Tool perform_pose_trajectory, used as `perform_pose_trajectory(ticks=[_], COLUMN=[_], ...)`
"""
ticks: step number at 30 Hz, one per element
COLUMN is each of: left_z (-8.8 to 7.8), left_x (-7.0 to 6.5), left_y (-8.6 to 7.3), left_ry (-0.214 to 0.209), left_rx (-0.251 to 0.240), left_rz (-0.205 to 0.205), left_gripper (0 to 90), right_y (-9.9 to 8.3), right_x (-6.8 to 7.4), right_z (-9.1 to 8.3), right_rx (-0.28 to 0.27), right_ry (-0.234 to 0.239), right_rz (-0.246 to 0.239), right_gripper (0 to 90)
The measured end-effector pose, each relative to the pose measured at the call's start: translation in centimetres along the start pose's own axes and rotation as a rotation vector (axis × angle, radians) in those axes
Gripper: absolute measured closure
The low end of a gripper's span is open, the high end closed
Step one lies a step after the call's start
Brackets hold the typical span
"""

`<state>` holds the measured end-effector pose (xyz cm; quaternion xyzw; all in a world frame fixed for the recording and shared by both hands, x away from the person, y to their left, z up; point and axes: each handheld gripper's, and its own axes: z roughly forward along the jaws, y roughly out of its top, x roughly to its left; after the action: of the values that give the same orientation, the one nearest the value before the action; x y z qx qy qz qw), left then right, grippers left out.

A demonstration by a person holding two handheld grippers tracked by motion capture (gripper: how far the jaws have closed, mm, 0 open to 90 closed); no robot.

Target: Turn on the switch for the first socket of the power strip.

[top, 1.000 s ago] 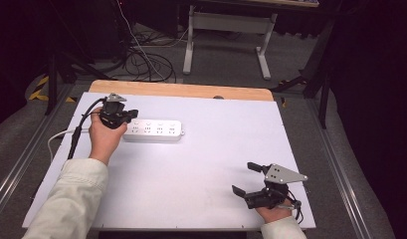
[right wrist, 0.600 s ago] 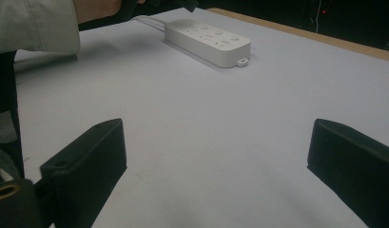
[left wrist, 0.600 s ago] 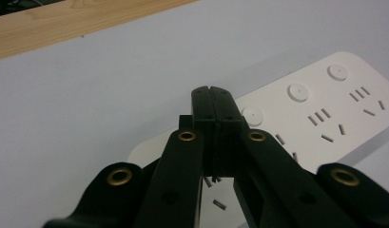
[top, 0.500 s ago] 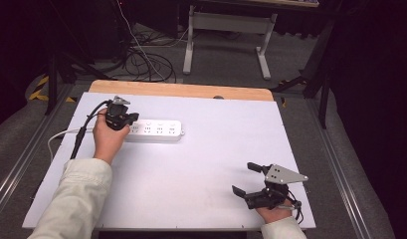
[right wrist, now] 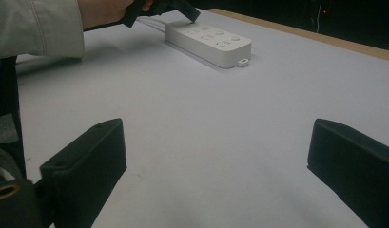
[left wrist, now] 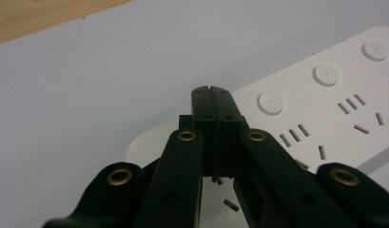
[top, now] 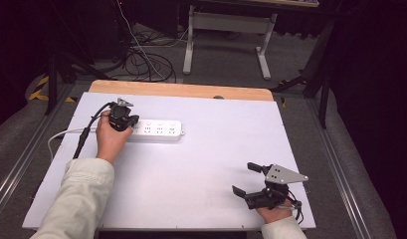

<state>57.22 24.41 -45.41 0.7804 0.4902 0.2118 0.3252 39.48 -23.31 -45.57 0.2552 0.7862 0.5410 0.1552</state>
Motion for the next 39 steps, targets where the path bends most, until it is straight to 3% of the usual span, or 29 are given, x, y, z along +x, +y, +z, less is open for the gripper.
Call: perform_pose_trajectory(ticks=[18, 21, 39], left_z=[0.13, 0.16, 0.31], left_x=[-0.43, -0.52, -0.62], left_y=[-0.04, -0.01, -0.26], left_ry=[0.035, 0.035, 0.044], left_rx=[0.009, 0.012, 0.005], left_rz=[0.023, -0.006, -0.003], left_gripper=[90.0, 90.0, 90.0], right_y=[-0.03, -0.04, -0.07], right_x=[0.01, 0.01, 0.05], right_z=[-0.02, -0.02, -0.04], right_rx=[0.000, 0.000, 0.000], right_ry=[0.002, 0.002, 0.007], right_rz=[0.000, 0.001, 0.003], right_gripper=[6.0, 6.0, 6.0])
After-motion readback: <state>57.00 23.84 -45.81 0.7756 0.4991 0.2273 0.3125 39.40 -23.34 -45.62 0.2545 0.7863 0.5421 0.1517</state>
